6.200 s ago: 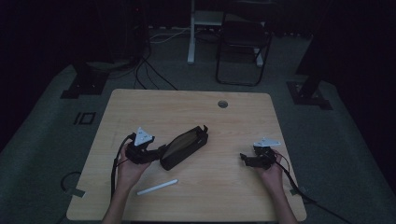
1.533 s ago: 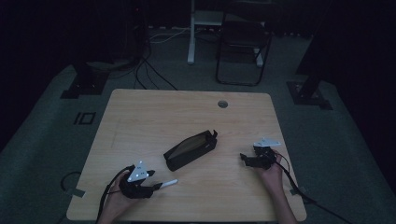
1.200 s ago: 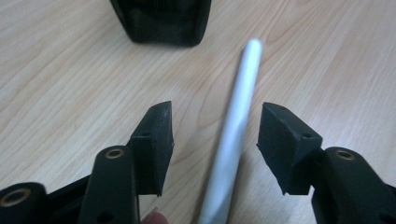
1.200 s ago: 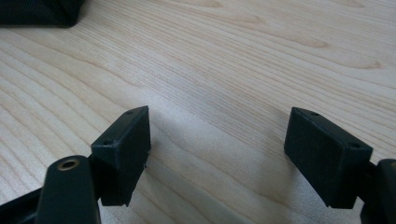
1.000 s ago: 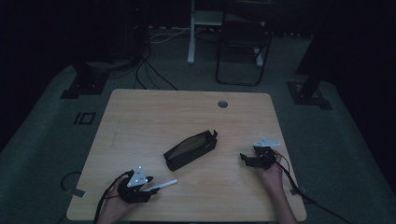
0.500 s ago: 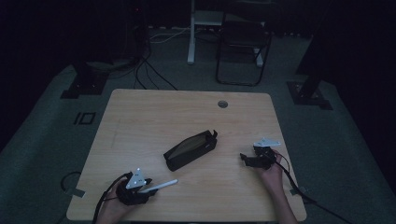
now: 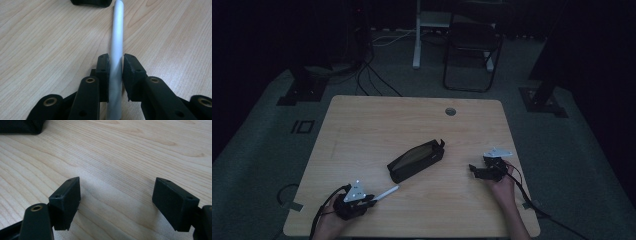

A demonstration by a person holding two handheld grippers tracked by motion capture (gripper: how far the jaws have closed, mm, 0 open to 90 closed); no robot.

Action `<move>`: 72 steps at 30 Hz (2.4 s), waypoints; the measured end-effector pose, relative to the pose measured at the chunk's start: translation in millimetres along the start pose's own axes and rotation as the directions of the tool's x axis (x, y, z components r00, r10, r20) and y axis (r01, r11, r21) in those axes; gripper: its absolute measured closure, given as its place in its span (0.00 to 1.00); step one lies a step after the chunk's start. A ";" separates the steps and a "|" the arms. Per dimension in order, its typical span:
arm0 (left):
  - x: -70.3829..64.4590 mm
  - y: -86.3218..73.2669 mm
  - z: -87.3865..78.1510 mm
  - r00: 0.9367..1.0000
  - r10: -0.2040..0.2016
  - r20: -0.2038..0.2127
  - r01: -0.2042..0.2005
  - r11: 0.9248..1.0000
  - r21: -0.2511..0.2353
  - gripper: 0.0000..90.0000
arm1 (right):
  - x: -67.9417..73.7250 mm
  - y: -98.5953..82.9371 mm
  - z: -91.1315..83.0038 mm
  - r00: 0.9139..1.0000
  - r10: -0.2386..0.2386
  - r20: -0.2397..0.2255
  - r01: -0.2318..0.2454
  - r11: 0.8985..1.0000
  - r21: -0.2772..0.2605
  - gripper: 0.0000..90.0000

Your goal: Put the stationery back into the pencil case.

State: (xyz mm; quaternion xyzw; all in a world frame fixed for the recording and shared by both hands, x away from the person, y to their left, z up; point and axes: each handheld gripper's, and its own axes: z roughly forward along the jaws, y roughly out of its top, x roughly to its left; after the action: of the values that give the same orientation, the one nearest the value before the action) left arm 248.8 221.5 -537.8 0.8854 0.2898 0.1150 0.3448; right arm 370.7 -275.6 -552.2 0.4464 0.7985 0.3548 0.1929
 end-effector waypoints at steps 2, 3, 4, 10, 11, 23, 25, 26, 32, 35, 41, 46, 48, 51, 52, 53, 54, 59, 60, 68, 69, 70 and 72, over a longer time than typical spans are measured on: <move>-0.1 -1.2 -0.9 1.000 0.003 0.007 -0.003 1.000 -0.001 0.80 | 0.0 0.0 0.0 1.000 0.000 0.000 0.000 1.000 0.000 0.25; -0.4 -1.8 -1.5 1.000 0.003 0.007 -0.003 1.000 0.000 0.79 | 0.0 0.0 0.0 1.000 0.000 0.000 0.000 1.000 0.000 0.25; -0.5 -2.3 -2.3 1.000 0.001 0.007 -0.001 1.000 0.001 0.79 | 0.0 0.0 0.0 1.000 0.000 0.000 0.000 1.000 0.000 0.25; 1.1 -3.3 -4.7 1.000 0.000 0.013 0.000 1.000 0.013 0.86 | 0.0 0.0 0.0 1.000 0.000 0.000 0.000 1.000 0.000 0.25; 1.1 -2.7 -4.7 1.000 0.002 0.013 -0.002 1.000 0.018 0.86 | 0.1 0.0 0.0 1.000 0.001 0.000 -0.001 1.000 0.000 0.25; -0.9 0.9 -2.1 0.999 0.012 0.035 -0.012 1.000 0.021 0.88 | 0.0 0.0 0.0 1.000 0.000 0.000 0.000 1.000 0.000 0.25; -2.3 1.9 -1.1 0.999 0.015 0.034 -0.016 1.000 0.019 0.87 | 0.0 0.0 0.0 1.000 0.000 0.000 0.000 1.000 0.000 0.25; -2.6 2.4 -0.7 0.999 0.018 0.035 -0.018 1.000 0.020 0.87 | 0.0 0.0 0.0 1.000 0.000 0.000 0.000 1.000 0.000 0.25; -3.1 3.2 -0.4 0.999 0.013 0.041 -0.013 1.000 0.020 0.87 | 0.0 0.0 0.0 1.000 -0.001 0.000 0.001 1.000 0.000 0.25; -3.8 3.8 -1.0 0.999 0.008 0.047 -0.008 1.000 0.012 0.87 | 0.0 0.0 0.0 1.000 -0.001 0.000 0.001 1.000 0.000 0.25; -5.4 6.4 -1.1 0.998 0.005 0.058 -0.004 1.000 -0.006 0.87 | 0.0 0.0 0.0 1.000 -0.001 -0.001 0.001 1.000 0.000 0.25; -5.6 7.9 -3.4 0.998 0.002 0.065 0.000 1.000 -0.031 0.88 | 0.0 0.0 0.0 1.000 -0.001 0.000 0.001 1.000 0.000 0.25; -5.8 8.4 -4.1 0.998 0.001 0.064 0.001 0.999 -0.035 0.87 | 0.0 0.0 0.0 1.000 0.000 0.000 0.000 1.000 0.000 0.25; -6.1 9.1 -4.9 0.998 0.001 0.068 0.002 0.999 -0.043 0.87 | 0.0 0.0 0.0 1.000 0.000 0.000 0.000 1.000 0.000 0.25; -6.2 9.4 -5.2 0.998 0.001 0.069 0.002 0.999 -0.045 0.87 | 0.0 0.0 0.0 1.000 0.000 0.000 0.000 1.000 0.000 0.25; -6.4 10.0 -5.6 0.998 0.001 0.069 0.002 0.999 -0.050 0.88 | 0.0 0.0 0.0 1.000 0.000 0.000 0.000 1.000 0.000 0.25; -6.3 10.4 -6.1 0.998 0.003 0.070 0.000 0.999 -0.049 0.87 | 0.0 0.0 0.0 1.000 0.000 0.000 0.000 1.000 0.000 0.25; -6.8 13.1 -7.8 0.997 0.002 0.073 0.002 0.998 -0.065 0.88 | 0.0 0.0 0.0 1.000 0.000 0.000 0.000 1.000 0.000 0.25; -6.8 13.8 -8.1 0.997 0.006 0.072 -0.001 0.998 -0.066 0.87 | -0.1 0.0 0.0 1.000 -0.001 -0.001 0.001 1.000 0.000 0.25; -6.9 21.2 -11.7 0.997 0.018 0.078 -0.011 0.996 -0.088 0.88 | -0.1 0.0 0.0 1.000 -0.001 -0.001 0.001 1.000 0.000 0.25; -7.1 22.3 -12.1 0.997 0.019 0.075 -0.012 0.996 -0.087 0.88 | -0.1 0.0 0.1 1.000 -0.001 -0.001 0.001 1.000 -0.001 0.25; -7.4 23.2 -12.5 0.997 0.018 0.074 -0.012 0.996 -0.089 0.87 | 0.0 0.0 0.0 1.000 0.000 -0.001 0.000 1.000 0.000 0.25; -7.5 25.0 -13.6 0.998 0.021 0.066 -0.015 0.996 -0.088 0.87 | -0.1 0.0 0.0 1.000 0.000 -0.001 0.000 1.000 0.000 0.25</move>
State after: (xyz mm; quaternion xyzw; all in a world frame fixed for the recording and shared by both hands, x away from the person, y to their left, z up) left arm 248.1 209.6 -510.9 0.8753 0.2647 0.1009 0.3919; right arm 370.7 -275.6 -552.2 0.4461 0.7987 0.3548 0.1928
